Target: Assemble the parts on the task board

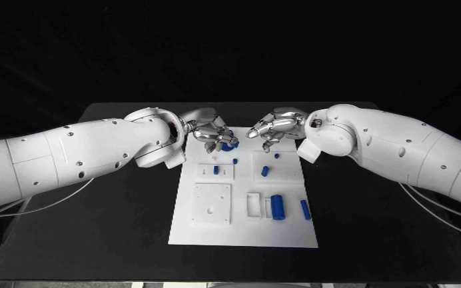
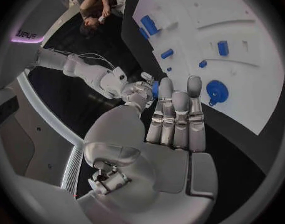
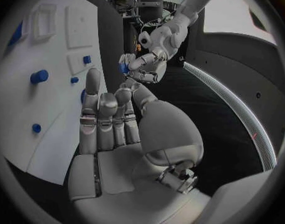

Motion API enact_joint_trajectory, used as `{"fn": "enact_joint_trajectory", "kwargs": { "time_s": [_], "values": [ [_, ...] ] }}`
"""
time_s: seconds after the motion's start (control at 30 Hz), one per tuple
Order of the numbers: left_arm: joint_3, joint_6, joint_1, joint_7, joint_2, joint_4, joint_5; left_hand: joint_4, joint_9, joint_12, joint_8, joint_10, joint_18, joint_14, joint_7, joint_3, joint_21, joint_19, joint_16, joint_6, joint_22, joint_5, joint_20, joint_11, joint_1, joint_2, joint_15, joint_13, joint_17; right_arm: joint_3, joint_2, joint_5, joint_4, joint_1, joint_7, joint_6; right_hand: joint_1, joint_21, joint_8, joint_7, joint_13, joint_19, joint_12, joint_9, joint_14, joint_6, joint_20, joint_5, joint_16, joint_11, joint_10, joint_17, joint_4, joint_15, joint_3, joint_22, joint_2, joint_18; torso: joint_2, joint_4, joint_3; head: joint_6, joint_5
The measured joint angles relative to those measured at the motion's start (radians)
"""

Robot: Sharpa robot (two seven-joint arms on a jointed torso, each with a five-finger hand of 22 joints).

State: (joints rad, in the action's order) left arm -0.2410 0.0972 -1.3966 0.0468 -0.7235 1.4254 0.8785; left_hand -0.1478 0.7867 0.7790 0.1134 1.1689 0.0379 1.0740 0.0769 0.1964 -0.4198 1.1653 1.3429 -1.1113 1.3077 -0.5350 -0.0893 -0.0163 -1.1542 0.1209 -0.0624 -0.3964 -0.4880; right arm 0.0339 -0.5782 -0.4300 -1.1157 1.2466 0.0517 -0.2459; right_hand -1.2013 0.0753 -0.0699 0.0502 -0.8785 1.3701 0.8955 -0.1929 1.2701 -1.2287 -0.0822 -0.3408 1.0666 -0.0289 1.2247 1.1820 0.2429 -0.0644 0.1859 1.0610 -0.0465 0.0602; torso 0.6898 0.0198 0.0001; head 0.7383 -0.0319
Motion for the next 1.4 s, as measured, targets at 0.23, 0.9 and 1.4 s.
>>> {"fn": "enact_joint_trajectory", "kwargs": {
  "time_s": [0.23,0.9,1.4],
  "values": [
    [0.000,0.038,0.000,-0.046,-0.002,0.000,0.023,-0.006,-0.009,-0.005,0.000,0.006,-0.001,0.009,0.000,-0.006,-0.008,0.004,-0.007,-0.007,0.000,-0.020,-0.004,-0.002,0.013,-0.003,0.001,-0.003,-0.008,-0.010,-0.022,0.013,-0.012,-0.003,-0.030,0.034,-0.001,0.000,0.000,-0.002,0.021,0.000,-0.012,0.014,-0.007,0.002,0.000,-0.005,-0.012,-0.001,-0.012,-0.016,0.004,0.000,-0.029,-0.031,-0.010,0.000,0.000,0.0001,0.0011,-0.002,-0.001],
    [-0.001,0.109,-0.001,-0.428,-0.041,0.033,0.156,-0.015,-0.026,-0.065,-0.041,0.090,-0.008,0.098,-0.026,-0.014,-0.015,0.048,-0.062,-0.090,0.000,-0.134,-0.027,-0.022,0.061,-0.041,-0.024,-0.004,-0.030,-0.048,-0.104,-0.035,0.021,-0.005,-0.162,0.191,0.016,-0.010,0.004,0.033,0.540,-0.207,-0.480,0.102,-0.101,0.058,0.064,-0.019,-0.500,0.043,0.005,-0.517,0.026,0.059,0.001,-0.472,-0.015,-0.023,-0.032,-0.0043,0.0166,0.014,-0.040],
    [-0.001,0.228,0.039,-0.585,-0.043,0.028,0.203,-0.002,-0.029,-0.108,-0.048,0.147,-0.007,0.155,-0.050,-0.002,-0.016,0.079,-0.104,-0.135,0.000,-0.242,-0.039,-0.040,0.098,-0.078,-0.045,-0.012,-0.062,-0.073,-0.124,-0.062,0.064,-0.005,-0.227,0.277,0.050,-0.006,0.004,0.066,0.811,-0.369,-0.739,0.124,-0.157,0.102,0.140,-0.039,-0.774,0.099,-0.015,-0.814,0.033,0.132,0.070,-0.752,-0.007,-0.039,-0.066,-0.0083,0.0397,0.049,-0.057]
  ]
}}
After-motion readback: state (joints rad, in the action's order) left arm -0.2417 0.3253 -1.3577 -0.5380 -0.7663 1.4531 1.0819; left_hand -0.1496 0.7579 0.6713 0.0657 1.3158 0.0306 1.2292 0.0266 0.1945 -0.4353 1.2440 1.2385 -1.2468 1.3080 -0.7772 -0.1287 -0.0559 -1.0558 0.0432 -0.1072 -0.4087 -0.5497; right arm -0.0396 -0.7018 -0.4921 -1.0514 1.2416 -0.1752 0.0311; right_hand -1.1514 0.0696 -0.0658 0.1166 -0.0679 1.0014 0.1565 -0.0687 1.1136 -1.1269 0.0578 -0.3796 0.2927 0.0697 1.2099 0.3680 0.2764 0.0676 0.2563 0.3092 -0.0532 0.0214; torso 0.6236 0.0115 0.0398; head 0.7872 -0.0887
